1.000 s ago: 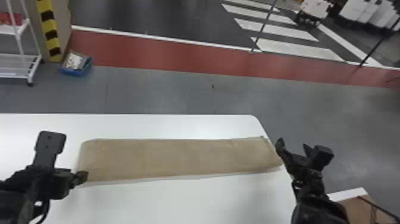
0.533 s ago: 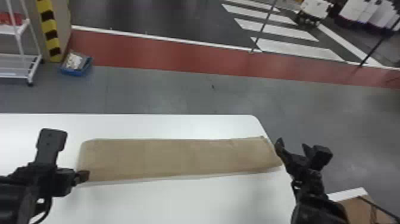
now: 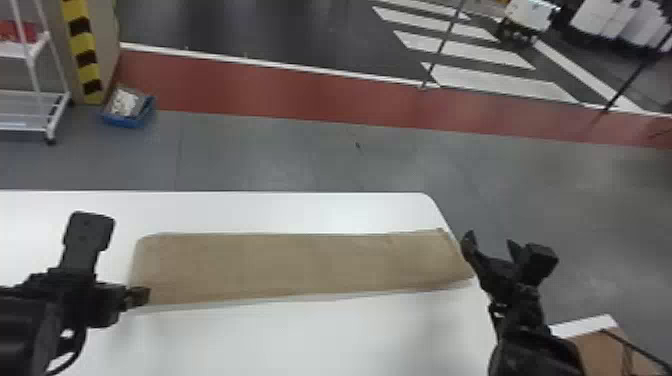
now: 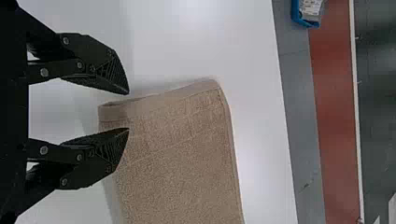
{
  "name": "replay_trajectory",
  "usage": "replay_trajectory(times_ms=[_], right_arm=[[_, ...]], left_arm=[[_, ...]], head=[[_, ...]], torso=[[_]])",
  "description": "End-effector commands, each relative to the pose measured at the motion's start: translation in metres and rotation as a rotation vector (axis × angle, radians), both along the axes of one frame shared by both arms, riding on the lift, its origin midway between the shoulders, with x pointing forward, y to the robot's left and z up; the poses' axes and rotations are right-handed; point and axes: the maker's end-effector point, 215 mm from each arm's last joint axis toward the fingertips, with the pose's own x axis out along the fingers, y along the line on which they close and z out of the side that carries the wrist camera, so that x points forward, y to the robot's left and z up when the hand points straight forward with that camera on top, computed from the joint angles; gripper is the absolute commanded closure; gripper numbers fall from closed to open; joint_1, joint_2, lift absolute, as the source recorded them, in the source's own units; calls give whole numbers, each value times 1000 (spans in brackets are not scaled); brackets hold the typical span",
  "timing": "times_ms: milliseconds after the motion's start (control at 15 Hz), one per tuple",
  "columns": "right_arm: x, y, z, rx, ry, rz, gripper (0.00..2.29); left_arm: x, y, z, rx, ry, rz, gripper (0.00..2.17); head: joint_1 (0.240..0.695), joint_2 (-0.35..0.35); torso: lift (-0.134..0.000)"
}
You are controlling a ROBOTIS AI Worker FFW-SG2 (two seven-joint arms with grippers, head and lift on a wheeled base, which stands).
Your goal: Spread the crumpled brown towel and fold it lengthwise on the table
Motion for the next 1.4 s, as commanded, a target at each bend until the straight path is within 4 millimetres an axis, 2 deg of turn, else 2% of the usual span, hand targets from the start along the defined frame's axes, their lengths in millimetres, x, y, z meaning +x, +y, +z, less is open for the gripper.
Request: replay_trajectory(times_ms=[0,67,200,267,333,533,667,1000,1067,1333], right_arm=[[0,0,0,-2,0,1,154],[0,-1,1,-2,-1,-1,154],[-1,-3,2,-4,-4,-4,154],[-1,-2,2,-4,-3,-2,154],[-2,-3,2,-4,-3,-5,154],[-2,-4,2,-5,-2,-4,154],[-2,-3,1,-6,-1,-3,154],[1,5,-2,-2,3,9,154],[1,6,-3,-1,4,10,154],[3,9,-3,-2,4,15,154]], left_arm=[[-2,-3,-2,-6,9,-4,724],[-3,-4,-2,-6,11,-7,731],[-4,-6,-4,-8,15,-7,1079],[-4,-6,-4,-8,15,-7,1426],[-4,-5,-4,-4,14,-5,1531],[-9,3,-6,11,14,3,1531],[-8,20,-5,32,15,25,1531],[-13,82,2,60,15,112,1531],[-16,101,3,75,17,133,1531],[-31,144,1,106,34,176,1528]], head=[[695,-350],[695,-350],[695,-350],[695,-350],[695,-350],[695,-350],[695,-350],[695,-350],[695,-350],[695,-349]], torso=[[0],[0],[0],[0],[0],[0],[0],[0],[0],[0]])
